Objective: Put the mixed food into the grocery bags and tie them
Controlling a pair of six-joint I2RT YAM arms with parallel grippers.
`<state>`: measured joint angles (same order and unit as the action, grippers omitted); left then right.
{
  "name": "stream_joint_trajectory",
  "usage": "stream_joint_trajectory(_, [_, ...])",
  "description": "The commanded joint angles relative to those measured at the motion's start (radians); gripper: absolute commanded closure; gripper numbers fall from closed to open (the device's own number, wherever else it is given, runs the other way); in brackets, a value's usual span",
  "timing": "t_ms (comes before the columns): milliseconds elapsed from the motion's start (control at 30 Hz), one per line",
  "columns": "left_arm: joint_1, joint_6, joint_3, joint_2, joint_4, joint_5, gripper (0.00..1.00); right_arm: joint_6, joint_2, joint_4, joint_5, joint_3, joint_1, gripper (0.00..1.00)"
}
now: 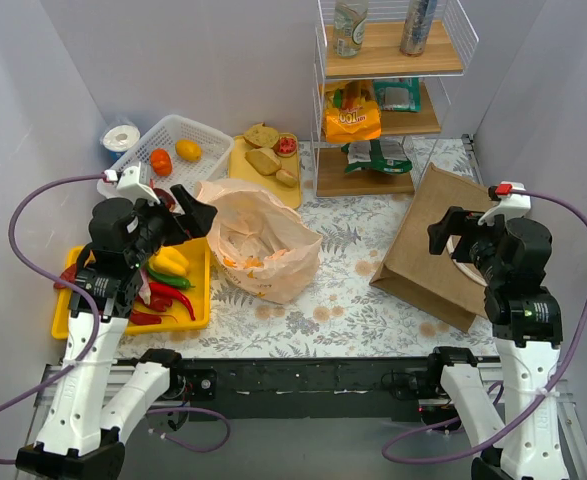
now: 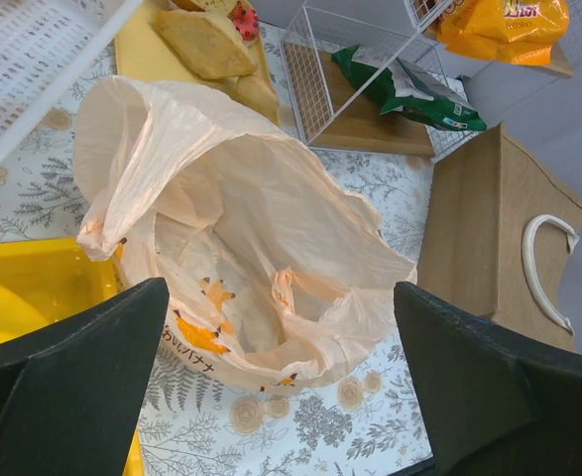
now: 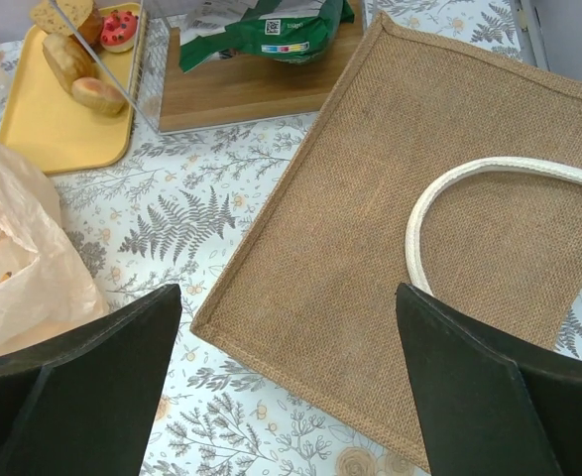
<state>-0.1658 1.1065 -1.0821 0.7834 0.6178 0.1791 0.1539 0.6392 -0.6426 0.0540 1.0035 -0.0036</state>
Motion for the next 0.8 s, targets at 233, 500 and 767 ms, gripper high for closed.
stream_joint_trajectory(233, [0.000, 0.009, -0.101, 0.077, -0.079, 0.201, 0.02, -0.039, 0.005, -0.071, 0.001, 0.104, -0.001, 0.04])
stream_joint_trajectory(500, [-0.243, 0.107, -0.141, 0.215, -0.252, 0.128, 0.02, 0.007, 0.045, -0.100, -0.014, 0.055, -0.001, 0.07])
stream_joint_trajectory(767, [-0.770, 0.108, -0.268, 0.673, -0.360, -0.144, 0.02, 0.079, 0.018, -0.060, -0.028, 0.035, -0.001, 0.07])
